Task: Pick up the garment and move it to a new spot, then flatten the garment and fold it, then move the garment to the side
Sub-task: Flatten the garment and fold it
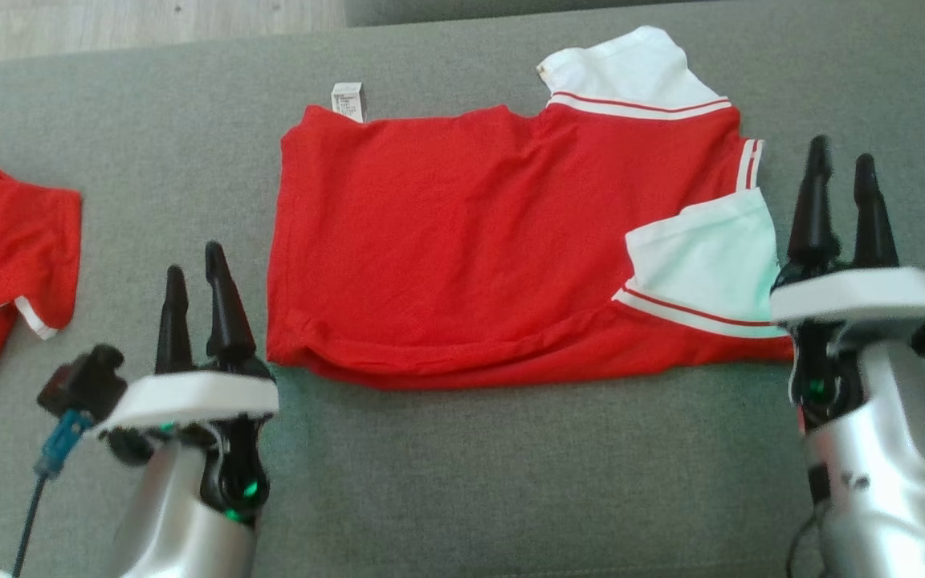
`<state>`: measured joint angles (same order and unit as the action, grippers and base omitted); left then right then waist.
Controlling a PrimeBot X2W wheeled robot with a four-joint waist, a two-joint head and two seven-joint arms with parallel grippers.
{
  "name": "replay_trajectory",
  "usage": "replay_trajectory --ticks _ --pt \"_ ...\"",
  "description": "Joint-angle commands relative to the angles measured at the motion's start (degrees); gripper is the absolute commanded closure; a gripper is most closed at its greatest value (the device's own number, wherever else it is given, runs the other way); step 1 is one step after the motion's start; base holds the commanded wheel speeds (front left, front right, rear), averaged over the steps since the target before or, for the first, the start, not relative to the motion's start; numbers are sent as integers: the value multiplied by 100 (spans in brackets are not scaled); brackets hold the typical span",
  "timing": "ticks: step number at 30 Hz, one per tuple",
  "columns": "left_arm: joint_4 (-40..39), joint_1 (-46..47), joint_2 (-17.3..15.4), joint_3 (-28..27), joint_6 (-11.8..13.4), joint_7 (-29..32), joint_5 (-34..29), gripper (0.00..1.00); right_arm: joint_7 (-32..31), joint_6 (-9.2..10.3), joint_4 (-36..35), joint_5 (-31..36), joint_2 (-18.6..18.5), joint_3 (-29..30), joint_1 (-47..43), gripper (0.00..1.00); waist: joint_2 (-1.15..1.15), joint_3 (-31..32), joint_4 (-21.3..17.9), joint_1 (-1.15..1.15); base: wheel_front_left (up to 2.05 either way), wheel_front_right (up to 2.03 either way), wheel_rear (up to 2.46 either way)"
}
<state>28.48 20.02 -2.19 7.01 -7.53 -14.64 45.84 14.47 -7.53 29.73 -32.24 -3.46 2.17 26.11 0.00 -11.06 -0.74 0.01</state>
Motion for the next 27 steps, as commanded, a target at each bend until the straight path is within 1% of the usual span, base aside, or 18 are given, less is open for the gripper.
replay_trajectory --ticks 1,4,7,9,10,13,16,19,27 --pt "-228 -154 -69 -276 71 -36 -431 0 51 4 -270 468 25 -58 -173 0 0 62 8 -1 0 0 0" --pt "-401 -472 -69 -446 217 -36 -1370 0 51 4 -449 1287 32 8 -479 0 0 181 -2 -1 0 0 0" --pt "-486 -844 -69 -485 333 -36 -2041 0 52 4 -562 1852 42 -22 -817 0 0 340 -11 -1 0 0 0" --pt "-523 -1086 -69 -461 399 -36 -2413 0 52 4 -570 2094 48 -38 -1046 0 0 471 -11 -1 0 0 0" --pt "-523 -1086 -69 -461 399 -36 -2413 0 52 4 -570 2094 48 -38 -1046 0 0 471 -11 -1 0 0 0" --pt "-543 -1430 -69 -375 470 -36 -2869 0 52 4 -541 2341 53 -77 -1364 0 0 674 -9 -1 0 0 0" --pt "-548 -1716 -69 -323 554 -36 -3140 0 52 4 -465 2415 55 -66 -1620 0 0 858 4 -1 0 0 0" --pt "-564 -1940 -69 -270 599 -36 -3236 0 52 4 -388 2406 56 -33 -1804 0 0 979 17 -1 0 0 0" --pt "-549 -2097 -69 -204 662 -36 -3192 0 52 4 -320 2320 57 -41 -1936 0 0 1023 29 -1 0 0 0"
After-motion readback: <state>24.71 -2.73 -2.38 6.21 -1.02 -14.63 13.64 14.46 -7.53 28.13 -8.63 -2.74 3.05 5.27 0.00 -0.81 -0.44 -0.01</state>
